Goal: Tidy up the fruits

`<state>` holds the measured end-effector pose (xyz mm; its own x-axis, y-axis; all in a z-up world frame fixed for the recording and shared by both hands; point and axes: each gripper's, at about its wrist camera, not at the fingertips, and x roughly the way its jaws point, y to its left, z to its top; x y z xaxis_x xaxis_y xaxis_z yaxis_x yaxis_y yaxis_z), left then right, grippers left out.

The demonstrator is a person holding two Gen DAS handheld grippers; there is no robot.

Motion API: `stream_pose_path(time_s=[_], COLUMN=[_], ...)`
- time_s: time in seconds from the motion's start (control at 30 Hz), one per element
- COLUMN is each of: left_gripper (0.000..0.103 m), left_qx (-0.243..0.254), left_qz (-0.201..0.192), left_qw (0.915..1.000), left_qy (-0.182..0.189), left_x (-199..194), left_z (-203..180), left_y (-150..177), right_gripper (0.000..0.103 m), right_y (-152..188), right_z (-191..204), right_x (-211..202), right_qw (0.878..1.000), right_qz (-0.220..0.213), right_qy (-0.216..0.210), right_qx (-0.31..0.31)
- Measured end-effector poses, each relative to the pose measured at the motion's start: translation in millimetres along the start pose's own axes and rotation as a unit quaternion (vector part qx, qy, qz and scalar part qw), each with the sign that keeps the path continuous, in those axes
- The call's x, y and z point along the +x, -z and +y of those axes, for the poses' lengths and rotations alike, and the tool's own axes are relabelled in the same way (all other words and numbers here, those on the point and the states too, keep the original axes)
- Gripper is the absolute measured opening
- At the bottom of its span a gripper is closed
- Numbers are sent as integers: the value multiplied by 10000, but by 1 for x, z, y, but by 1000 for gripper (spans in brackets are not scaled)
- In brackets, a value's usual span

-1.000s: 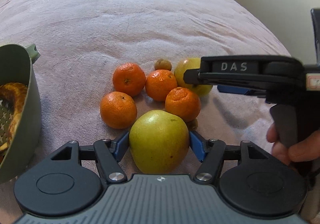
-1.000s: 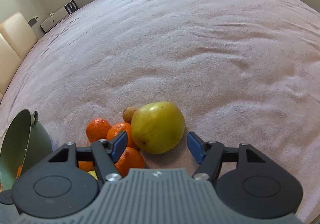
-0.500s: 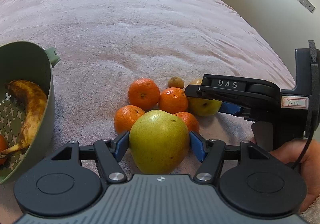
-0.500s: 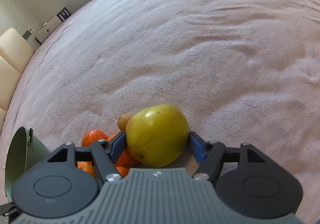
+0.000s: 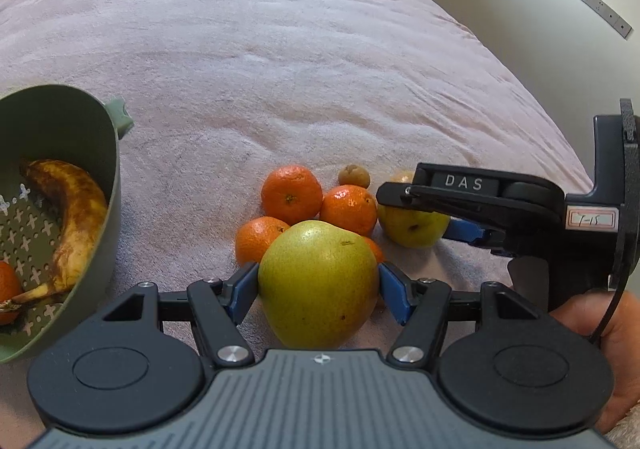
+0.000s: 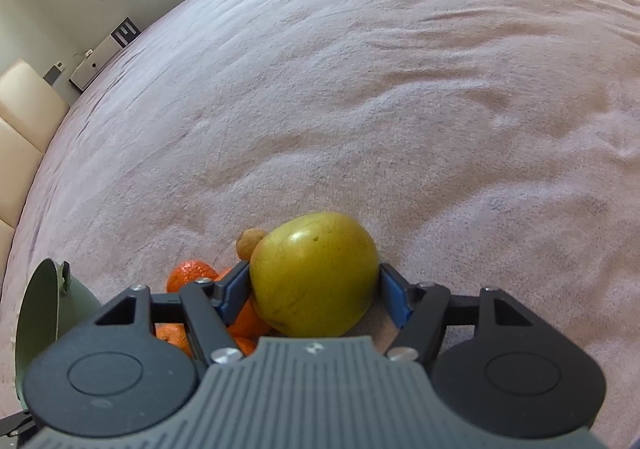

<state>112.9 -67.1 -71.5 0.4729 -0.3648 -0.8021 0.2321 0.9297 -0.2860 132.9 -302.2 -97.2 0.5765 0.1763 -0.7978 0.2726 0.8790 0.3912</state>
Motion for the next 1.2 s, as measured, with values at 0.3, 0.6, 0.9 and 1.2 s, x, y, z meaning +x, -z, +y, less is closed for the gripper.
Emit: stream_pose_path(time_s=[0.3, 0.6, 0.9, 1.2], left_gripper=[74, 74, 74, 74], left_qx=[-223, -630, -1228, -1776], left_qz=[-308, -734, -1106, -1281], left_qw=[9993, 9952, 9853, 9713], left_qy=[19, -131, -439, -927], left_x=[-25, -62, -96, -115], left_z=[5, 32, 81, 133], left_y=[-7, -16, -21, -18], right_gripper=[65, 65, 65, 65], right_y=[2, 5, 13, 35], right_z=[5, 44, 100, 164], right_x=[-21, -49, -70, -76], right_qw=[9998, 9966, 9850, 9580], right_qz=[-162, -406, -522, -426], right_qy=[-49, -606, -1254, -1938], right_qx=[93, -393, -1067, -2072])
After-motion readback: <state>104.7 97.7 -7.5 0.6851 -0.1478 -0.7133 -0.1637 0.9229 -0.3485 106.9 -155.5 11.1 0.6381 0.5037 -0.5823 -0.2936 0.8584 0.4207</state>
